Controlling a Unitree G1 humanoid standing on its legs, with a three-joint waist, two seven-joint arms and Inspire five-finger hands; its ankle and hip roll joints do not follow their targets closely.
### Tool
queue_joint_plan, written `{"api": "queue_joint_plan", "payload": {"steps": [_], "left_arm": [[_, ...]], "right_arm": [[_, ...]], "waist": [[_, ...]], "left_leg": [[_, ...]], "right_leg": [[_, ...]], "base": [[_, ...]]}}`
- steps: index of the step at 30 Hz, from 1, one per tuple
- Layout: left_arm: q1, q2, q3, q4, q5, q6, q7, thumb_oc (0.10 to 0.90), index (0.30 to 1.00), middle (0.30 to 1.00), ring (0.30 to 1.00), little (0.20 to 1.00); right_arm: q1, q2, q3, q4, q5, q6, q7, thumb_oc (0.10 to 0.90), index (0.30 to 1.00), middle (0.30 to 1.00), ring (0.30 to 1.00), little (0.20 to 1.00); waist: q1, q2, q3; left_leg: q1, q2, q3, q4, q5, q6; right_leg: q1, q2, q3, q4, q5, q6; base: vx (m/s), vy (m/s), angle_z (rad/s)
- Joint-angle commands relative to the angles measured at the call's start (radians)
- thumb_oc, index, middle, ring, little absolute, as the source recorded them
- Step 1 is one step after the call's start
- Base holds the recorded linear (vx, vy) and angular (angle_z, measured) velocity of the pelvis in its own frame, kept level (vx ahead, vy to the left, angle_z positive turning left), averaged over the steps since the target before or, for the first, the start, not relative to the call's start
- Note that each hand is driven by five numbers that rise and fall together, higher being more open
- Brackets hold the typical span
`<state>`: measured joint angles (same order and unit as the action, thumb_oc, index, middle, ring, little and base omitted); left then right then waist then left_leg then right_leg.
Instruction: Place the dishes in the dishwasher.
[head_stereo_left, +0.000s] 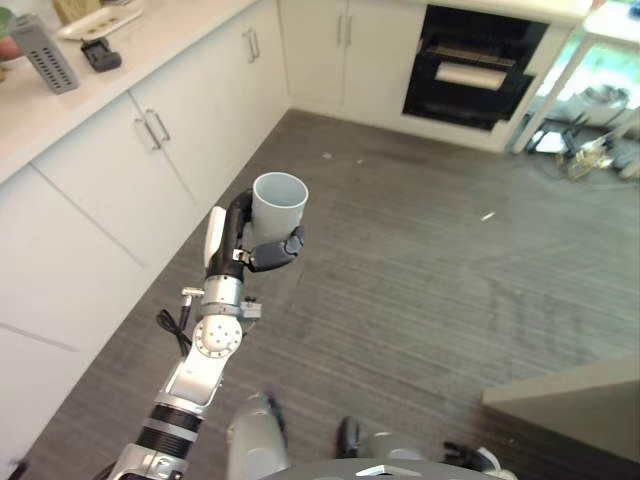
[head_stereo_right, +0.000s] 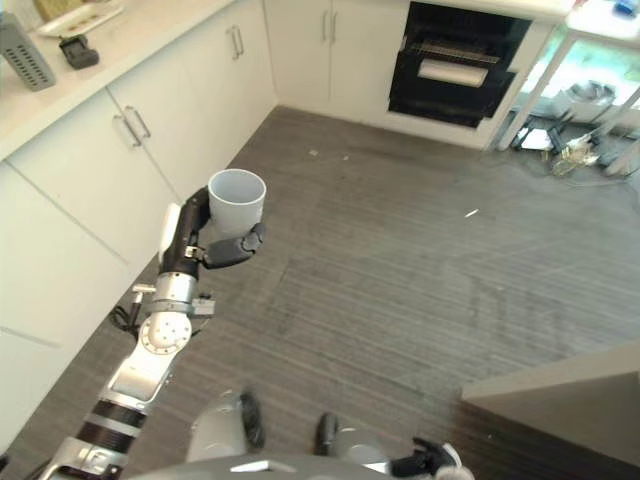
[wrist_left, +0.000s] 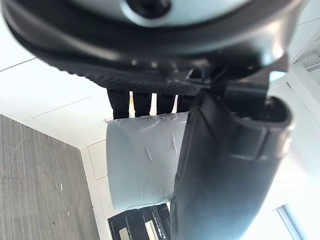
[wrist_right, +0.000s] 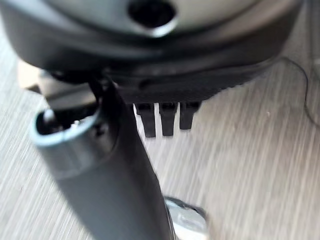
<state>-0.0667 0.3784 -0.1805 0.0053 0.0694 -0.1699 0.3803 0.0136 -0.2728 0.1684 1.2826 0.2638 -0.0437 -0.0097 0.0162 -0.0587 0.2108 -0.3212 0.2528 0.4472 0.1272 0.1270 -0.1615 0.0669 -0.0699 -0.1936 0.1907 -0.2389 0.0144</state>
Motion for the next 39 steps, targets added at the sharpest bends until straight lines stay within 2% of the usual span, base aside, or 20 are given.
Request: {"api": "queue_joint_plan", "payload": {"steps": [1, 4, 7, 9, 11, 14, 17, 18, 19, 20, 21, 24, 25, 28, 29, 30, 33, 36, 38, 39], "left_arm": [[-0.091, -0.007, 0.067, -0.131, -0.016, -0.066, 0.046, 0.400, 0.300, 0.300, 0.300, 0.300], [-0.035, -0.002, 0.096, -0.141, -0.032, -0.057, 0.039, 0.400, 0.300, 0.300, 0.300, 0.300], [-0.055, 0.002, 0.078, -0.159, -0.028, -0.053, 0.027, 0.400, 0.300, 0.300, 0.300, 0.300], [-0.089, 0.017, 0.044, -0.162, -0.009, -0.047, 0.009, 0.400, 0.300, 0.300, 0.300, 0.300], [-0.115, 0.038, 0.026, -0.170, -0.003, -0.037, -0.003, 0.400, 0.300, 0.300, 0.300, 0.300], [-0.133, 0.043, -0.005, -0.148, 0.007, -0.038, -0.018, 0.400, 0.300, 0.300, 0.300, 0.300], [-0.149, 0.031, -0.017, -0.127, -0.016, -0.047, -0.025, 0.400, 0.300, 0.300, 0.300, 0.300], [-0.146, 0.022, -0.019, -0.121, -0.037, -0.054, -0.032, 0.400, 0.300, 0.300, 0.300, 0.300], [-0.146, 0.022, -0.018, -0.121, -0.037, -0.054, -0.032, 0.400, 0.300, 0.300, 0.300, 0.300], [-0.152, 0.017, -0.024, -0.112, -0.046, -0.052, -0.040, 0.400, 0.300, 0.300, 0.300, 0.300], [-0.164, 0.009, -0.040, -0.099, -0.028, -0.039, -0.052, 0.400, 0.300, 0.300, 0.300, 0.300], [-0.176, 0.005, -0.047, -0.099, -0.022, -0.043, -0.057, 0.400, 0.300, 0.300, 0.300, 0.300], [-0.178, -0.020, -0.051, -0.076, -0.037, -0.047, -0.052, 0.400, 0.300, 0.300, 0.300, 0.300], [-0.178, -0.019, -0.051, -0.075, -0.037, -0.048, -0.052, 0.400, 0.300, 0.300, 0.300, 0.300], [-0.157, -0.015, -0.034, -0.095, -0.080, -0.046, -0.070, 0.400, 0.300, 0.300, 0.300, 0.300], [-0.158, -0.014, -0.035, -0.096, -0.080, -0.045, -0.071, 0.400, 0.300, 0.300, 0.300, 0.300], [-0.153, 0.000, -0.044, -0.099, -0.109, -0.045, -0.078, 0.400, 0.300, 0.300, 0.300, 0.300], [-0.132, -0.008, -0.033, -0.099, -0.112, -0.036, -0.081, 0.400, 0.300, 0.300, 0.300, 0.300], [-0.107, -0.006, -0.027, -0.106, -0.086, -0.031, -0.079, 0.400, 0.300, 0.300, 0.300, 0.300], [-0.095, -0.004, -0.020, -0.111, -0.084, -0.032, -0.076, 0.400, 0.300, 0.300, 0.300, 0.300]], "right_arm": [[0.036, -0.019, 0.046, -0.011, -0.044, -0.027, -0.022, 0.800, 0.900, 0.900, 0.900, 0.900], [0.044, 0.004, 0.052, -0.004, -0.068, -0.026, -0.022, 0.800, 0.900, 0.900, 0.900, 0.900], [0.073, 0.023, 0.036, -0.018, -0.048, -0.035, -0.018, 0.800, 0.900, 0.900, 0.900, 0.900], [0.070, 0.029, 0.025, -0.018, -0.038, -0.030, -0.020, 0.800, 0.900, 0.900, 0.900, 0.900], [0.075, 0.034, 0.001, -0.029, -0.019, -0.028, -0.023, 0.800, 0.900, 0.900, 0.900, 0.900], [0.068, 0.044, -0.007, -0.046, -0.003, -0.032, -0.018, 0.800, 0.900, 0.900, 0.900, 0.900], [0.053, 0.041, 0.006, -0.054, 0.003, -0.036, -0.016, 0.800, 0.900, 0.900, 0.900, 0.900], [0.058, 0.037, -0.001, -0.047, 0.012, -0.037, -0.019, 0.800, 0.900, 0.900, 0.900, 0.900], [0.059, 0.037, 0.000, -0.047, 0.012, -0.037, -0.019, 0.800, 0.900, 0.900, 0.900, 0.900], [0.071, 0.032, -0.009, -0.035, 0.009, -0.034, -0.027, 0.800, 0.900, 0.900, 0.900, 0.900], [0.070, 0.025, -0.008, -0.017, -0.014, -0.018, -0.037, 0.800, 0.900, 0.900, 0.900, 0.900], [0.083, 0.021, -0.010, -0.008, -0.014, -0.019, -0.032, 0.800, 0.900, 0.900, 0.900, 0.900], [0.103, 0.004, -0.025, 0.002, 0.008, -0.014, -0.026, 0.800, 0.900, 0.900, 0.900, 0.900], [0.104, 0.005, -0.025, 0.003, 0.008, -0.014, -0.026, 0.800, 0.900, 0.900, 0.900, 0.900], [0.096, -0.036, -0.074, 0.016, 0.039, -0.011, -0.039, 0.800, 0.900, 0.900, 0.900, 0.900], [0.095, -0.034, -0.075, 0.016, 0.040, -0.011, -0.039, 0.800, 0.900, 0.900, 0.900, 0.900], [0.079, -0.045, -0.087, 0.006, 0.063, -0.019, -0.057, 0.800, 0.900, 0.900, 0.900, 0.900], [0.058, -0.075, -0.056, -0.034, 0.031, -0.042, -0.072, 0.800, 0.900, 0.900, 0.900, 0.900], [0.048, -0.085, -0.047, -0.068, 0.019, -0.049, -0.087, 0.800, 0.900, 0.900, 0.900, 0.900], [0.050, -0.083, -0.057, -0.089, 0.028, -0.056, -0.096, 0.800, 0.900, 0.900, 0.900, 0.900]], "waist": [[0.017, 0.015, -0.035], [0.036, 0.012, -0.079], [0.040, -0.006, -0.093], [0.026, -0.021, -0.103], [0.002, 0.006, -0.095], [-0.075, 0.048, -0.045], [-0.149, 0.059, -0.028], [-0.185, 0.044, -0.035], [-0.192, 0.048, -0.033], [-0.216, 0.031, -0.045], [-0.236, 0.044, -0.040], [-0.254, 0.053, -0.044], [-0.268, 0.037, -0.057], [-0.269, 0.042, -0.059], [-0.222, -0.023, -0.042], [-0.221, -0.021, -0.038], [-0.179, -0.035, -0.025], [-0.114, 0.007, -0.035], [-0.093, 0.008, -0.042], [-0.100, 0.009, -0.052]], "left_leg": [[0.051, 0.010, -0.099, -0.121, 0.038, 0.012], [0.067, 0.023, -0.117, -0.125, 0.082, 0.010], [0.085, -0.018, -0.077, -0.137, 0.142, 0.033], [0.141, -0.095, -0.057, -0.157, 0.094, 0.085], [0.204, -0.133, -0.055, -0.156, 0.036, 0.133], [0.319, -0.169, -0.106, -0.190, -0.027, 0.163], [0.416, -0.203, -0.162, -0.214, -0.086, 0.149], [0.482, -0.242, -0.188, -0.214, -0.148, 0.138], [0.483, -0.236, -0.195, -0.214, -0.145, 0.137], [0.547, -0.264, -0.209, -0.214, -0.209, 0.116], [0.605, -0.259, -0.210, -0.214, -0.244, 0.103], [0.638, -0.255, -0.237, -0.170, -0.242, 0.095], [0.592, -0.256, -0.257, 0.056, -0.182, 0.058], [0.590, -0.251, -0.259, 0.062, -0.191, 0.057], [0.397, -0.162, -0.146, 0.538, -0.042, -0.040], [0.392, -0.156, -0.147, 0.553, -0.048, -0.041], [0.278, -0.085, -0.094, 0.454, -0.057, -0.020], [0.253, -0.122, -0.342, -0.063, -0.058, 0.036], [0.202, -0.116, -0.482, -0.157, -0.014, 0.014], [0.188, -0.094, -0.435, -0.152, 0.014, 0.001]], "right_leg": [[0.253, -0.006, 0.043, -0.203, 0.049, 0.086], [0.315, -0.027, 0.088, -0.144, 0.015, 0.111], [0.279, -0.052, 0.092, 0.013, 0.103, 0.146], [0.196, -0.080, 0.095, 0.212, 0.307, 0.190], [0.114, -0.091, 0.106, 0.447, 0.469, 0.206], [-0.090, 0.003, 0.152, 0.619, 0.377, 0.199], [-0.250, 0.037, 0.138, 0.421, 0.265, 0.168], [-0.300, 0.038, 0.120, 0.174, 0.235, 0.149], [-0.286, 0.041, 0.111, 0.152, 0.247, 0.148], [-0.335, 0.006, 0.082, -0.051, 0.281, 0.155], [-0.341, -0.024, -0.027, -0.076, 0.313, 0.155], [-0.318, -0.004, -0.001, -0.041, 0.299, 0.141], [-0.241, 0.022, 0.062, -0.049, 0.307, 0.082], [-0.240, 0.026, 0.061, -0.050, 0.301, 0.084], [-0.076, 0.011, 0.055, -0.110, 0.237, 0.013], [-0.075, 0.016, 0.055, -0.110, 0.236, 0.012], [0.018, 0.008, 0.071, -0.163, 0.214, 0.024], [0.098, 0.032, 0.219, -0.183, 0.155, 0.062], [0.147, 0.034, 0.311, -0.190, 0.134, 0.063], [0.160, 0.030, 0.346, -0.179, 0.124, 0.074]], "base": [[0.83, 0.313, -0.11], [0.70, 0.142, -0.73], [0.47, 0.140, -0.25], [0.43, 0.215, -0.04], [0.63, 0.325, -0.15], [0.66, 0.261, 0.36], [0.78, 0.071, 0.63], [0.74, -0.034, 0.81], [1.02, -0.146, 0.69], [0.85, -0.138, 0.69], [0.86, -0.137, 0.96], [0.36, -0.107, 0.84], [0.53, -0.223, 0.06], [0.32, -0.194, -0.09], [0.59, -0.426, -0.62], [0.75, -0.479, -0.17], [0.50, 0.005, -0.20], [0.73, 0.276, -0.84], [0.55, 0.109, -2.10], [0.32, 0.068, -1.49]]}}
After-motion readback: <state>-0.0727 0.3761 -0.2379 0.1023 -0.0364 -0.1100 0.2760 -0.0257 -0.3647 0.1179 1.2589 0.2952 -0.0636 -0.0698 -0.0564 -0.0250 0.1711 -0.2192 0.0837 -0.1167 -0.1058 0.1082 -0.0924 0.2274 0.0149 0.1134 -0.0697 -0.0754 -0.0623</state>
